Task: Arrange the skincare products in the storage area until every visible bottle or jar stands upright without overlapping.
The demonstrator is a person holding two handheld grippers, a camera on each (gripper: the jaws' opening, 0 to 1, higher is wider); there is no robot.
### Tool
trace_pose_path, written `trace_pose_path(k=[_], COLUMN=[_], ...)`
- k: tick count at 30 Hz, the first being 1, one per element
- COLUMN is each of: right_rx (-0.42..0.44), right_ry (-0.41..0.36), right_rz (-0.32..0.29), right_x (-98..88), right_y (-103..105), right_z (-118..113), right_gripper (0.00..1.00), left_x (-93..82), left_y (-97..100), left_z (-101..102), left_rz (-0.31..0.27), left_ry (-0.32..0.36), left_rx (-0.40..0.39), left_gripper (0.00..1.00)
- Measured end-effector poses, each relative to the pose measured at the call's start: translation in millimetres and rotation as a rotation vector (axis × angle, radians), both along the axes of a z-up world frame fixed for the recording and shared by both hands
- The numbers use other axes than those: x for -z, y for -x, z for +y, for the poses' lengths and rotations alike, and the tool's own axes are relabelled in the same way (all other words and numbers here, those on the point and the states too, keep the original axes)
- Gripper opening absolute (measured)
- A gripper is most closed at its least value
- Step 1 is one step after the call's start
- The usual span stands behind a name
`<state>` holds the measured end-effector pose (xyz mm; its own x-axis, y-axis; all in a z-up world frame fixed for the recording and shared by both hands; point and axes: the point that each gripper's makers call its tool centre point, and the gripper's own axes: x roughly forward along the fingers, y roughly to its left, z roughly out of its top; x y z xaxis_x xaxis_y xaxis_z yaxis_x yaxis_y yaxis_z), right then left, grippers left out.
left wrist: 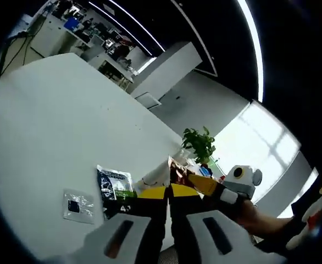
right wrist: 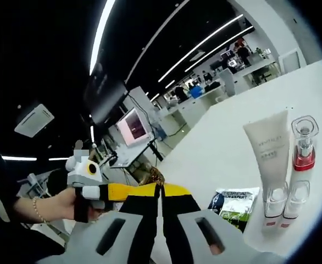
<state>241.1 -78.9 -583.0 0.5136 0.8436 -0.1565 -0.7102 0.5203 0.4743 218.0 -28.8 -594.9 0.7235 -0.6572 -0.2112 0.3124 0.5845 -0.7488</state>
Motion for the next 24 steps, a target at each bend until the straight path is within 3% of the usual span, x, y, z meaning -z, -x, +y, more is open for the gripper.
trace_pose_path(k=[8, 12, 18, 24], right_rx=[-0.011, -0.012, -0.04, -0.057], right_ry=[0.084, 0.185, 0.365, 0.435], right_rz=[-0.062, -0.162, -0.273, -0.309], right_x=[-0.6, 3.8, 21.1, 34.7], right_y=[-14.1, -23.7, -34.6, -42.9], right_z=[15.7, 25.6, 36.4, 46.6], right_gripper=[0.02, 0.01, 0.01, 0.01], left_x=[1.7, 6.0, 17.9, 33.3], left_y=[-5.4, -12.3, -21.1, -30.5], left_z=[11.2, 20.5, 30.6, 40.0], left_rz=[0.016, 0.029, 0.048, 0.079], left_ry=[-0.003, -0.013, -0.104, -0.159], left_rx=[-0.057, -0.081, -0.083, -0.088], left_gripper=[0.02, 0.02, 0.02, 0.02])
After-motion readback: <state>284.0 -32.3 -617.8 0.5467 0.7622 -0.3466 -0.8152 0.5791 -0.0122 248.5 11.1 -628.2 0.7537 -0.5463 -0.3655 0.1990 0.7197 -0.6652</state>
